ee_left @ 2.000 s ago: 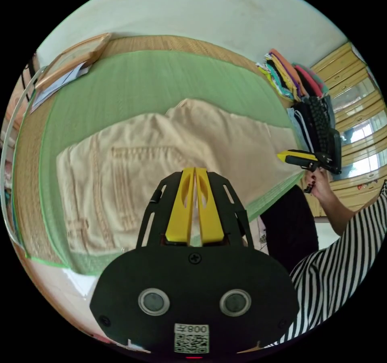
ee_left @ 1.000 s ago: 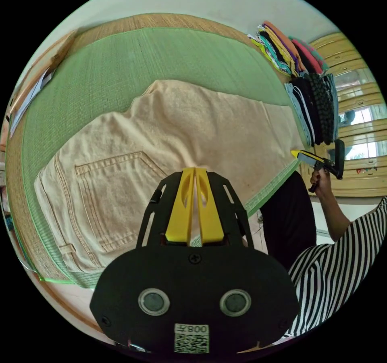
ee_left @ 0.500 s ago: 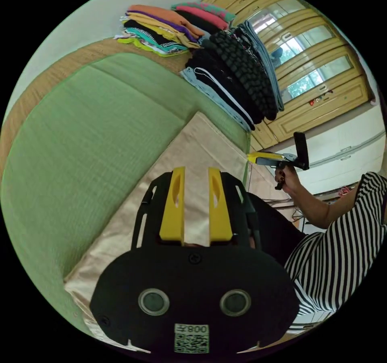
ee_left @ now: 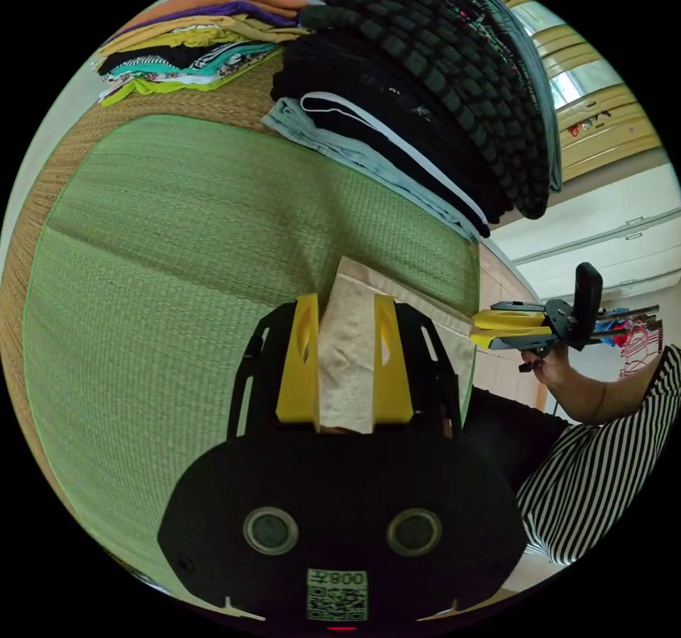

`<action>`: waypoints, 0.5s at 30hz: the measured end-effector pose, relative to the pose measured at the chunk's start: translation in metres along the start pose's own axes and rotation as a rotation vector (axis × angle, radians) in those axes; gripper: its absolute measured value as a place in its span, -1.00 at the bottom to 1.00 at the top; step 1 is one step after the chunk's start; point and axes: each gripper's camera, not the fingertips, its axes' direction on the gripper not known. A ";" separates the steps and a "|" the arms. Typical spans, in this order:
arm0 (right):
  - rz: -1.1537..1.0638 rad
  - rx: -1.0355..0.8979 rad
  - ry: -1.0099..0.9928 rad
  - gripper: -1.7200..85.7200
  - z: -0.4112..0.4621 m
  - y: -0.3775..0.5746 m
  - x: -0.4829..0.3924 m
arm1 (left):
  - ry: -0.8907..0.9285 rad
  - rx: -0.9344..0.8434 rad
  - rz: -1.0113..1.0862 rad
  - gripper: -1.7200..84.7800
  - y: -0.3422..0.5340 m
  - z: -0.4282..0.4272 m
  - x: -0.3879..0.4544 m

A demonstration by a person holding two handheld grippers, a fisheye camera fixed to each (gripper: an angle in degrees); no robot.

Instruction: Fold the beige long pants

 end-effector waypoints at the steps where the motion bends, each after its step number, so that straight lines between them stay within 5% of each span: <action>1: -0.004 -0.007 -0.004 -0.80 -0.002 -0.002 0.004 | -0.041 0.002 0.011 -0.75 -0.005 -0.003 0.008; 15: 0.041 0.017 -0.122 -0.89 -0.033 -0.019 0.057 | -0.040 -0.029 0.093 -0.91 -0.034 -0.058 0.069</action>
